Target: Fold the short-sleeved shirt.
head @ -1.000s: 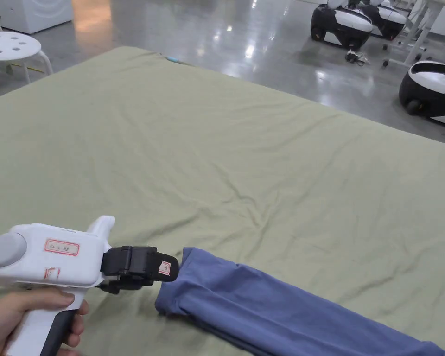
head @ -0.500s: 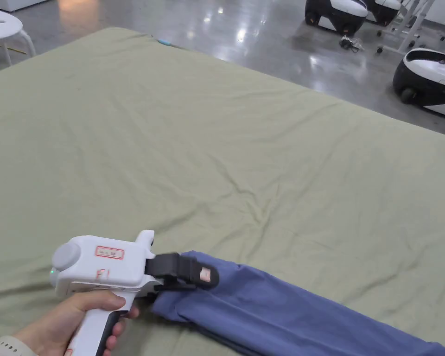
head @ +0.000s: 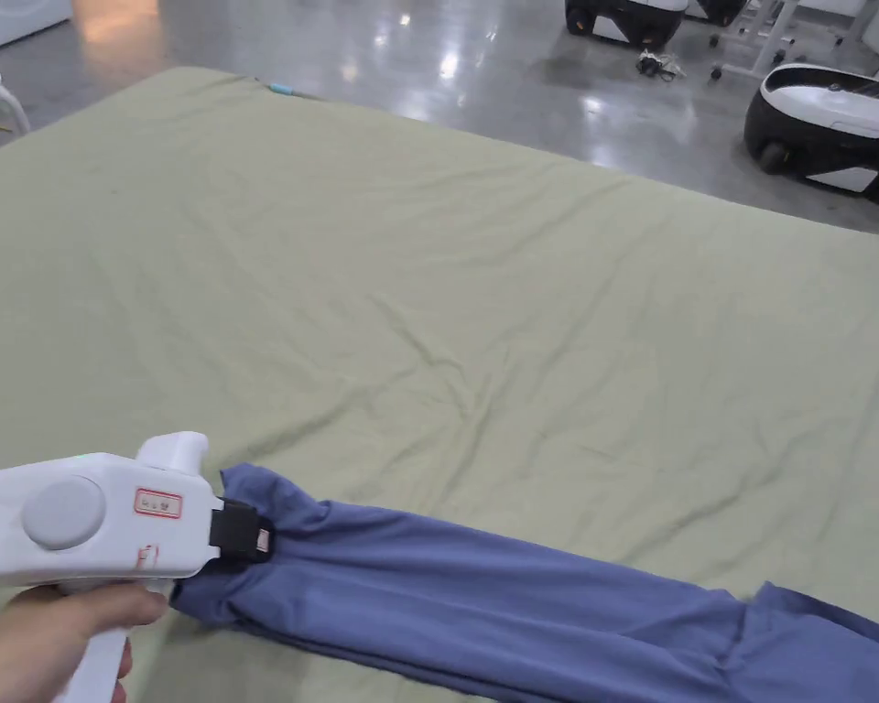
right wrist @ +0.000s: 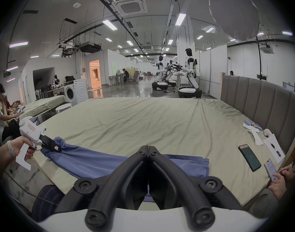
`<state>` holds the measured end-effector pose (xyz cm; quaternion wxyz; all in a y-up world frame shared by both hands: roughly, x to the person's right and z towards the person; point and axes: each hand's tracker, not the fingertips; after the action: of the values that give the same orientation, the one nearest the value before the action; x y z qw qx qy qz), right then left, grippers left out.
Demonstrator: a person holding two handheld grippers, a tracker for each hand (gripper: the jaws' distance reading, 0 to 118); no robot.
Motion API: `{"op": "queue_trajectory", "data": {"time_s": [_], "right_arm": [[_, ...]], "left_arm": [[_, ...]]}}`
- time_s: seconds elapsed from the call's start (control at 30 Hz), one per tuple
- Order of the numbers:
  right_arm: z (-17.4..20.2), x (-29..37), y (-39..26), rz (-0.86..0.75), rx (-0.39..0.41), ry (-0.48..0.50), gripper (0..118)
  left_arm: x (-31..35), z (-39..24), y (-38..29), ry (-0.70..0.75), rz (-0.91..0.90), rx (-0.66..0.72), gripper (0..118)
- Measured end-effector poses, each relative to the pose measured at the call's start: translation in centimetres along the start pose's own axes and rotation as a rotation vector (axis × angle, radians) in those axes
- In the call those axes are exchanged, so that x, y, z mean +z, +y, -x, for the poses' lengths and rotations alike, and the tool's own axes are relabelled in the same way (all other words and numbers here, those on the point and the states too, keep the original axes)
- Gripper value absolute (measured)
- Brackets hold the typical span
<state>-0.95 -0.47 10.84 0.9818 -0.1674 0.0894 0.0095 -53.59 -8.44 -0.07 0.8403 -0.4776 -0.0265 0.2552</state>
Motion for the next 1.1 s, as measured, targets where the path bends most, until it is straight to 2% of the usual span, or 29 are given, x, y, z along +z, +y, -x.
{"op": "queue_trajectory", "data": {"time_s": [0.13,0.2,0.3,0.4,0.57,0.6,0.7,0.83,0.93,1.03,1.1], "right_arm": [[-0.5,0.8,-0.3,-0.036,0.002,0.015,0],[-0.7,1.3,-0.6,-0.056,-0.005,0.019,0],[-1.3,1.9,-1.3,-0.071,-0.007,0.029,0],[-2.4,2.5,-1.9,-0.080,-0.014,0.023,0],[-4.4,3.9,-2.9,-0.101,-0.030,-0.008,0],[-4.8,4.1,-3.1,-0.103,-0.033,-0.014,0],[-5.7,4.5,-3.3,-0.104,-0.034,-0.025,0],[-6.3,4.9,-3.4,-0.109,-0.028,-0.024,0],[-6.3,4.7,-3.4,-0.106,-0.020,-0.020,0],[-5.9,4.6,-3.4,-0.095,-0.016,-0.014,0],[-5.5,4.5,-3.4,-0.087,-0.014,-0.010,0]], "left_arm": [[4.6,-4.5,-0.9,-0.084,-0.047,0.154,3],[6.3,-8.6,-1.6,-0.159,-0.071,0.103,3],[6.1,-15.1,-2.5,-0.174,-0.088,0.018,3],[1.7,-20.0,-3.2,-0.196,-0.024,-0.035,3],[-7.6,-25.2,-6.0,-0.103,0.055,-0.085,4],[-9.2,-25.7,-6.6,-0.068,0.067,-0.125,5],[-11.5,-25.7,-7.4,0.041,0.007,-0.203,33],[-7.8,-25.4,-6.5,-0.026,-0.041,-0.172,39],[-2.6,-24.1,-6.0,-0.113,-0.206,-0.212,47],[1.9,-21.9,-5.8,-0.129,-0.378,-0.211,47],[2.7,-20.0,-5.7,-0.118,-0.391,-0.190,45]]}}
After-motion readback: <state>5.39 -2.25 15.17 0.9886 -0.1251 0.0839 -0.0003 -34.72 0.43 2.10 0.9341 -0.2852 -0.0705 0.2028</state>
